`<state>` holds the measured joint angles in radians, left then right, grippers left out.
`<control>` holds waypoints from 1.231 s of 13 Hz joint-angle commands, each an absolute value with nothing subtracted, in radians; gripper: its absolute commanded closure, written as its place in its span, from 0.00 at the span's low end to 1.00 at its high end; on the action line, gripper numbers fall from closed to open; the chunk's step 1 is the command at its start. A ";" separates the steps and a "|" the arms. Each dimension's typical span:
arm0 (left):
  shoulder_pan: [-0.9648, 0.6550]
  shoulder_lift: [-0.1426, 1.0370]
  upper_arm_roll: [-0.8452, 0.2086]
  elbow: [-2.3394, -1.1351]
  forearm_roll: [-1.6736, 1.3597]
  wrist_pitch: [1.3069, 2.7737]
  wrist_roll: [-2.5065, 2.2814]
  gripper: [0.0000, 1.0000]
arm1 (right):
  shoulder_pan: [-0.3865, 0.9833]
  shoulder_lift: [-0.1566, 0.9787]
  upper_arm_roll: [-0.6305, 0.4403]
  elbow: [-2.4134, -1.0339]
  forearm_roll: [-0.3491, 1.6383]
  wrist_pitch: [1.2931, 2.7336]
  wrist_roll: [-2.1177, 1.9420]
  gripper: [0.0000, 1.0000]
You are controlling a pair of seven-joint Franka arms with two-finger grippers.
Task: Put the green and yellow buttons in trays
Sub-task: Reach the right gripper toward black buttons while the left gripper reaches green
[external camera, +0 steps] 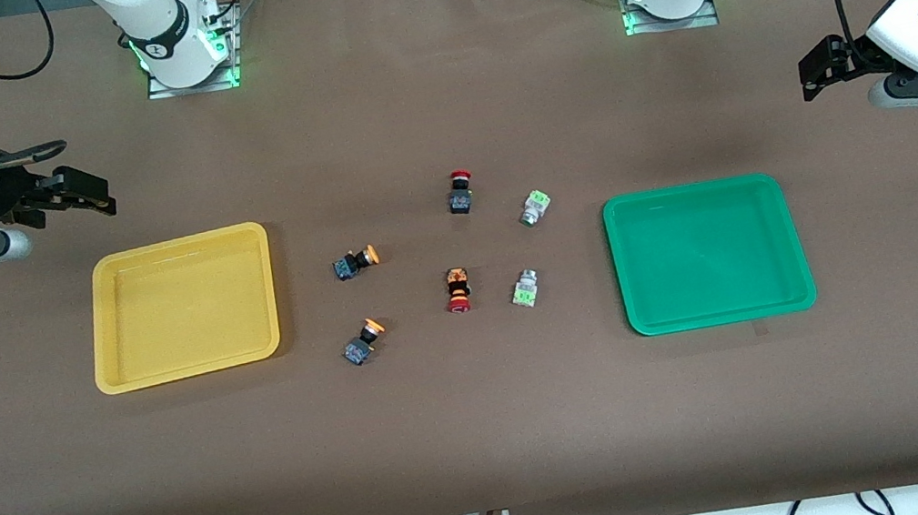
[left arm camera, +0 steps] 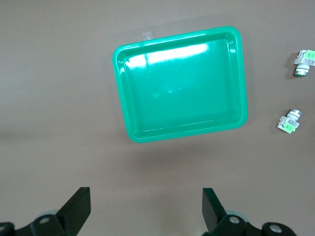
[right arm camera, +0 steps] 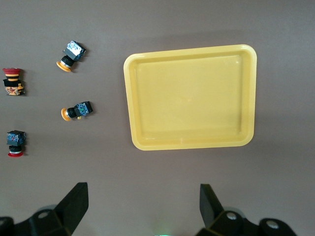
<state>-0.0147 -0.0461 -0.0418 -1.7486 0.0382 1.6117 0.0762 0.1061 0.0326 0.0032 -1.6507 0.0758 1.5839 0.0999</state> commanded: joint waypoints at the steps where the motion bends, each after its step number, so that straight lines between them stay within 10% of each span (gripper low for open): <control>1: -0.011 -0.049 -0.048 -1.747 0.046 1.615 0.086 0.00 | 0.101 0.032 0.002 -1.646 0.087 1.585 0.098 0.00; 7: -0.038 -0.028 -0.049 -1.747 0.031 1.591 0.087 0.00 | 0.145 0.082 0.014 -1.652 0.086 1.658 0.109 0.00; 11: -0.161 0.110 -0.067 -1.747 -0.064 1.612 0.077 0.00 | 0.245 0.387 0.015 -1.617 0.092 2.027 0.407 0.00; 16: -0.403 0.401 -0.091 -1.766 -0.048 2.018 -0.116 0.00 | 0.320 0.814 0.015 -1.303 0.110 2.258 0.780 0.00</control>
<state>-0.3405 0.2975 -0.1040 -1.7792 -0.0484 1.9143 -0.0728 0.2998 0.6753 0.0216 -1.4766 0.0961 2.2536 0.6608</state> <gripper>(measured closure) 0.000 0.000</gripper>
